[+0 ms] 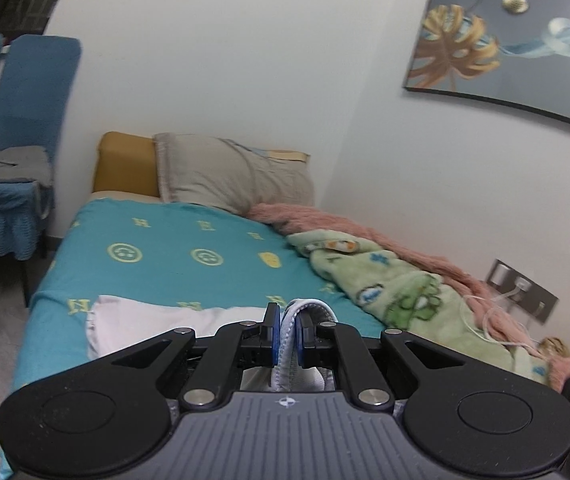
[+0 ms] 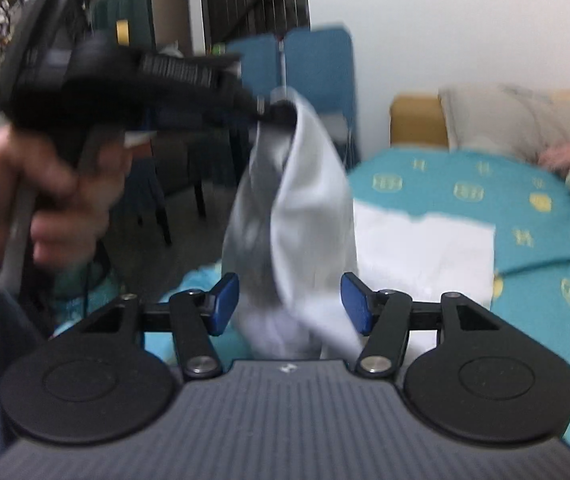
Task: Fold clothes
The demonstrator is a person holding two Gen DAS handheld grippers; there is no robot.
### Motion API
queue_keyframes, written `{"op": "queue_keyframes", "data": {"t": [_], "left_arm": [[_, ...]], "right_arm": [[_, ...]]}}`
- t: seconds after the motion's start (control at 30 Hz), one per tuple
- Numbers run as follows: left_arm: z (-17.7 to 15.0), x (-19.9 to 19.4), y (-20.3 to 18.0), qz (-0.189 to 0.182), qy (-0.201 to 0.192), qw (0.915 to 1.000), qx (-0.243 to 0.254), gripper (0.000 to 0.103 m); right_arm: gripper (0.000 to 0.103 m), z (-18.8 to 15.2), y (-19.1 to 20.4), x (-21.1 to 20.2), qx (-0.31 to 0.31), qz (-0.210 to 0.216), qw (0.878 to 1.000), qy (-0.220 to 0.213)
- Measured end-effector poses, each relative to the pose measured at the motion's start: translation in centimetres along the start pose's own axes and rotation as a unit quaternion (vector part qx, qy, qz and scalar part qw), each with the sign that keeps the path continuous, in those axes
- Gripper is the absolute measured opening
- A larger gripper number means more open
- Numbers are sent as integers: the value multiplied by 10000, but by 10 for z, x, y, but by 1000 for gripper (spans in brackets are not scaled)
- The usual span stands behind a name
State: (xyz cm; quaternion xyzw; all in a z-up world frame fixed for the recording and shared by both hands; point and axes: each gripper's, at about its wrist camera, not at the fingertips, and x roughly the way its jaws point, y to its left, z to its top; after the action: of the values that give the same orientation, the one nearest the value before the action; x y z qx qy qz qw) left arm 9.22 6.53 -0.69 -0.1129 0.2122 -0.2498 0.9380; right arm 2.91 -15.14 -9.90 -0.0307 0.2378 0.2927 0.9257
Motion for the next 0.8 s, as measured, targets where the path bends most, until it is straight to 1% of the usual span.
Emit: {"op": "queue_keyframes", "data": {"t": [0.03,0.07,0.13,0.2,0.27,0.3,0.4,0.43,0.47,0.53,0.63,0.7,0.77,0.8], "left_arm": [[1,3,3,51,25,10000,-17,9],[2,6,5,102,49,9999,-35,9],[3,13,11,182,135,9997,-57,9],[1,23,19,149,344,9993,-58,9],[-3,35,25,94,568,9983,-92,9],[-5,41,27,65,680,9976,-83,9],[-15,59,26,35,951,9954,131,9],[-19,64,25,43,1022,9945,238,9],[-23,69,24,43,1089,9936,295,9],[-29,76,24,30,1206,9922,306,9],[-32,81,26,127,1227,9919,289,9],[-34,82,29,232,1203,9922,227,9],[-32,80,34,326,1113,9932,108,9],[-31,78,37,341,1062,9938,34,9]], "right_arm": [[57,2,-7,-2,140,-103,9998,-52],[52,3,-15,-5,296,-212,9993,-126],[22,7,-32,-10,608,-429,9969,-275],[10,11,-48,-16,918,-645,9928,-423],[4,15,-64,-21,1227,-860,9871,-570],[3,16,-76,-24,1512,-952,9816,-669],[2,15,-110,-25,2377,-1118,9612,-837],[2,11,-119,-25,2620,-1179,9540,-856],[3,7,-125,-23,2746,-1227,9500,-839],[3,2,-121,-18,2704,-1160,9525,-782],[6,0,-109,-5,2662,-582,9600,-645],[7,1,-92,-2,2444,-359,9674,-552],[12,6,-72,2,2082,-242,9768,-433],[34,5,-62,3,1936,-235,9799,-416]]}}
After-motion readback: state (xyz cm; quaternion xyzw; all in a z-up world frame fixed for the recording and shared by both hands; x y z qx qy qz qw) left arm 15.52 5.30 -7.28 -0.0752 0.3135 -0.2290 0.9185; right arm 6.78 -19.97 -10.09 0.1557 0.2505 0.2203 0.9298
